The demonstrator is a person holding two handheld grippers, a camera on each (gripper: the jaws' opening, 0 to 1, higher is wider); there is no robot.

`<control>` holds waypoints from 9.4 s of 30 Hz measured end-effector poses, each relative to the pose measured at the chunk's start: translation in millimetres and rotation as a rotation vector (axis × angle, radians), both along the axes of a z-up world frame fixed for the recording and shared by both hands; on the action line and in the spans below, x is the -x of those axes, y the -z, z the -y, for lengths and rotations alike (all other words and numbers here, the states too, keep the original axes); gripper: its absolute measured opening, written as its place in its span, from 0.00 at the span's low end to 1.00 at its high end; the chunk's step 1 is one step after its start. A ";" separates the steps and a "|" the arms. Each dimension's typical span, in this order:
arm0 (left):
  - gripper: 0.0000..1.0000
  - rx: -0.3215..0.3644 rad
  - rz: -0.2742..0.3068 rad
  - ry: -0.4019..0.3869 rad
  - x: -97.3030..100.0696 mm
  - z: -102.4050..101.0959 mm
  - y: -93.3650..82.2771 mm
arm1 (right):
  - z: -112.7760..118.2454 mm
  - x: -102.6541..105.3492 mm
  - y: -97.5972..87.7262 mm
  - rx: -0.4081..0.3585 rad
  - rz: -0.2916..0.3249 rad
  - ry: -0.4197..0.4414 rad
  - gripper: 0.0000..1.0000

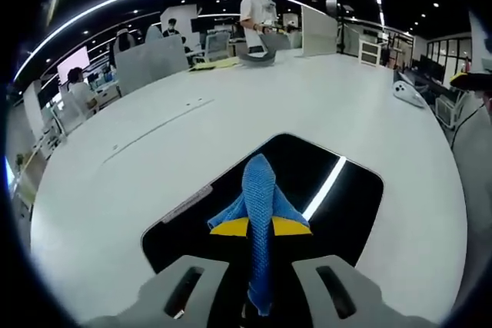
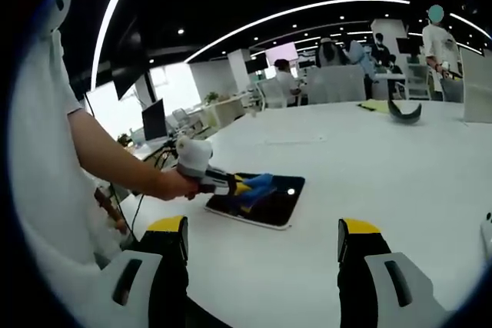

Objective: Wipe the mirror surface with the cleaning cloth until all visible marks leave the cleaned area.

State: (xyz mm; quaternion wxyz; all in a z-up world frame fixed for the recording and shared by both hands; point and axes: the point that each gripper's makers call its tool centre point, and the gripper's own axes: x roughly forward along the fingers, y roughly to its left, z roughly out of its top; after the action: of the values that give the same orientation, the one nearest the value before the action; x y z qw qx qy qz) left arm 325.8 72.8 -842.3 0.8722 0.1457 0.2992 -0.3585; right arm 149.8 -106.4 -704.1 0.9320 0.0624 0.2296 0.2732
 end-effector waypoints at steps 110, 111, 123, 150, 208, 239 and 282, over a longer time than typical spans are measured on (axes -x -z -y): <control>0.06 -0.065 0.058 -0.189 24.9 -89.8 -1.5 | -12.6 11.2 0.3 -0.029 0.017 -0.057 0.77; 0.06 -0.065 0.058 -0.186 25.3 -89.3 -2.1 | -12.4 11.1 0.2 -0.029 0.018 -0.057 0.77; 0.06 -0.056 0.055 -0.148 27.4 -76.5 -1.8 | -13.8 9.0 -0.6 -0.031 0.019 -0.064 0.78; 0.06 -0.045 0.058 -0.094 30.2 -52.4 -1.3 | -12.4 5.5 0.0 -0.024 0.013 -0.067 0.79; 0.06 -0.030 0.068 -0.025 35.2 -3.8 -1.3 | -0.6 12.2 2.3 -0.032 0.000 -0.041 0.79; 0.06 -0.027 0.068 0.013 39.8 17.1 -0.8 | 4.4 12.9 3.5 -0.035 -0.007 -0.033 0.79; 0.06 -0.007 0.082 0.102 50.5 59.6 -1.3 | 10.5 14.4 4.1 -0.017 -0.023 -0.041 0.79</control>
State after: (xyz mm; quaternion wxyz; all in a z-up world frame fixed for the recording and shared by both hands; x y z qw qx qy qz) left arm 275.2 13.2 -841.1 0.8638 0.1781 0.2566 -0.3953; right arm 135.4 -116.9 -708.2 0.9230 0.0688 0.2394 0.2933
